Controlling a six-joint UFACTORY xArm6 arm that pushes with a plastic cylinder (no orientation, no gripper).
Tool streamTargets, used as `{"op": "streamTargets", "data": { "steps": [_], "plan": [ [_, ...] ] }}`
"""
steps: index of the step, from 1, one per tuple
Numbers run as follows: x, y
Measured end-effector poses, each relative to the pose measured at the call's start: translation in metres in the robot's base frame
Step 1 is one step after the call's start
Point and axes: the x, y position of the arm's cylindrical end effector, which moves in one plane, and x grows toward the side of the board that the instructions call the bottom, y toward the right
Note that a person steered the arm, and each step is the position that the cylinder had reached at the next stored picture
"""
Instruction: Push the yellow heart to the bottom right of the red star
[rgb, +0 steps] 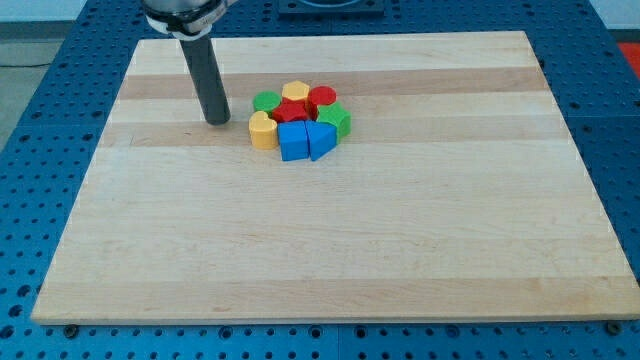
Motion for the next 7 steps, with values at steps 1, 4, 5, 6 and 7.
{"op": "streamTargets", "data": {
  "steps": [1,4,5,6,7],
  "plan": [
    [0.014,0.008],
    [0.03,0.038],
    [0.033,0.054],
    [0.033,0.073],
    [0.033,0.087]
  ]
}}
